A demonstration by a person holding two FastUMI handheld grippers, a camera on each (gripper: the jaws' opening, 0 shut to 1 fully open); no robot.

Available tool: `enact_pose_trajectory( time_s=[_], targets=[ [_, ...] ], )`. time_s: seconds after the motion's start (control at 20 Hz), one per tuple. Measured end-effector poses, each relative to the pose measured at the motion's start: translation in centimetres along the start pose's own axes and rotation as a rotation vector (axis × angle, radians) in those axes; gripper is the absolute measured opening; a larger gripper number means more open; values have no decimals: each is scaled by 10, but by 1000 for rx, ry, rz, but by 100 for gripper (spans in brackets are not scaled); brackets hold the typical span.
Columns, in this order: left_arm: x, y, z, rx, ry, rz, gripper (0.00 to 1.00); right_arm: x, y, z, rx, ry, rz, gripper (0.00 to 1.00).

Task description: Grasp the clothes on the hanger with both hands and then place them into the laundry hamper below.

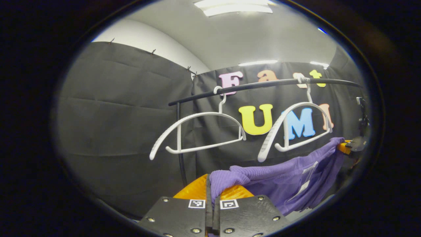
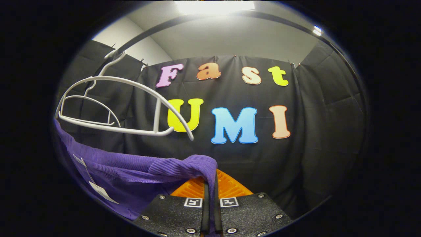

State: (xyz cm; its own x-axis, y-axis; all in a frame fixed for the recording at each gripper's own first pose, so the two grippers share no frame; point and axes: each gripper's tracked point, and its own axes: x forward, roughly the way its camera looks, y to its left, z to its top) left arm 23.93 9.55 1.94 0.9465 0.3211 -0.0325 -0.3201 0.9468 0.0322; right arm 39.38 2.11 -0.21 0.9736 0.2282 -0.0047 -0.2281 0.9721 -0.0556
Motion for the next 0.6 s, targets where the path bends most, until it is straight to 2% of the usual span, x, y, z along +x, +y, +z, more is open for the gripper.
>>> enact_pose_trajectory(
  time_s=[0.2,0.4,0.45,0.5,0.6],
  targets=[
    [-29,6,1,-8,-7,-26,1,-33,4,7,11,-2,-3,5],
    [-50,3,13,-9,-29,-63,1,-78,12,31,36,-44,-3,5],
    [-56,1,16,-15,-37,-78,6,-89,16,37,39,-49,-1,5],
    [-61,-2,20,-24,-44,-92,1,-99,19,41,42,-56,0,5],
    [-71,-7,26,-36,-57,-122,0,-120,27,50,51,-71,4,5]
  ],
)
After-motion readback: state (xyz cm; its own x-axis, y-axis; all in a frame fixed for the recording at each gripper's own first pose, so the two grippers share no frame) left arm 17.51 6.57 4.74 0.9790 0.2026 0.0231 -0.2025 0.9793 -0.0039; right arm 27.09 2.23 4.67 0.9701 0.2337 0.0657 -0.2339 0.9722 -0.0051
